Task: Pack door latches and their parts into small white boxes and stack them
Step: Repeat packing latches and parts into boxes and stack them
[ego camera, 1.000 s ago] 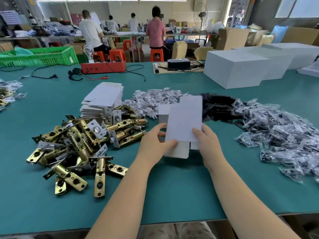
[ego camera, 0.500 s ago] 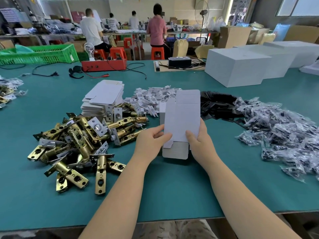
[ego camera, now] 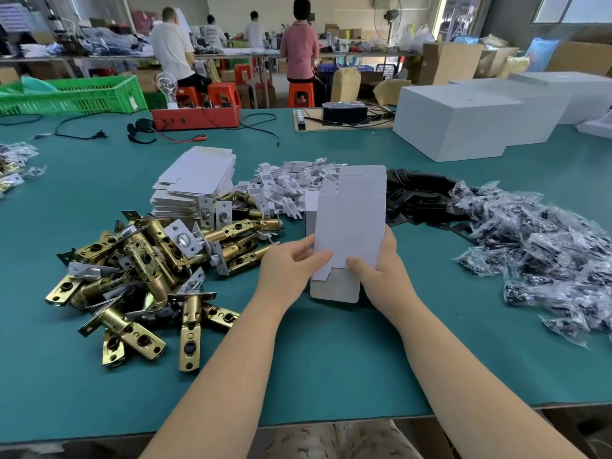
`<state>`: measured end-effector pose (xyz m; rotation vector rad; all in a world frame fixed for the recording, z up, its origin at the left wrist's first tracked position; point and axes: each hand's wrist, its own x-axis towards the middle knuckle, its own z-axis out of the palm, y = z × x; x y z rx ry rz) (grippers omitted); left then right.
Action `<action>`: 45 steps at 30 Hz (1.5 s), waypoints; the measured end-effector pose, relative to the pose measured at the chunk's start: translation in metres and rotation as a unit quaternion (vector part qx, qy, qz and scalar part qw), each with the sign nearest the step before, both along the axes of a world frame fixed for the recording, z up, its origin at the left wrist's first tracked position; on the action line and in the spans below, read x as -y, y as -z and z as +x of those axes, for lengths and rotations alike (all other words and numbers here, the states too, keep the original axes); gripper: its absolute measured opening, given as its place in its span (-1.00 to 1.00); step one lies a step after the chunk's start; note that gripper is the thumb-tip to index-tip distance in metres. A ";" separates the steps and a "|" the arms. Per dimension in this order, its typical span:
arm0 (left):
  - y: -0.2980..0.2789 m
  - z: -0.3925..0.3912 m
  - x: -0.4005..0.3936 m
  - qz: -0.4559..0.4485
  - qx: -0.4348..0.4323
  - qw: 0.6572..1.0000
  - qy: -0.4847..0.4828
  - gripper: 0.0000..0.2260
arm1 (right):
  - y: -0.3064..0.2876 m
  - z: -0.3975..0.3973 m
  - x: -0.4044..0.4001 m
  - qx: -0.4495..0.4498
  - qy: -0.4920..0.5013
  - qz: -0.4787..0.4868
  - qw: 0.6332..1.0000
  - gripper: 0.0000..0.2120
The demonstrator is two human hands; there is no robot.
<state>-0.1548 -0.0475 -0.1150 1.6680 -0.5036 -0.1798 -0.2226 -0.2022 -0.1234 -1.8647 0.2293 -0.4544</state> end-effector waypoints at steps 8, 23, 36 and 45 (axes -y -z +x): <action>0.000 -0.007 0.004 -0.011 -0.007 0.999 0.033 -0.74 | 0.002 0.002 -0.001 0.009 -0.026 0.013 1.000 -0.33; -0.002 -0.009 0.005 0.107 0.046 0.992 0.046 -0.62 | -0.015 -0.006 0.006 0.056 -0.036 0.189 0.980 -0.53; -0.002 -0.011 0.000 0.162 0.048 0.985 0.029 -0.66 | -0.012 -0.007 0.000 0.045 -0.068 0.166 0.983 -0.51; -0.002 -0.012 0.000 0.178 0.055 0.982 0.022 -0.63 | -0.013 -0.008 -0.003 0.044 -0.055 0.155 0.985 -0.51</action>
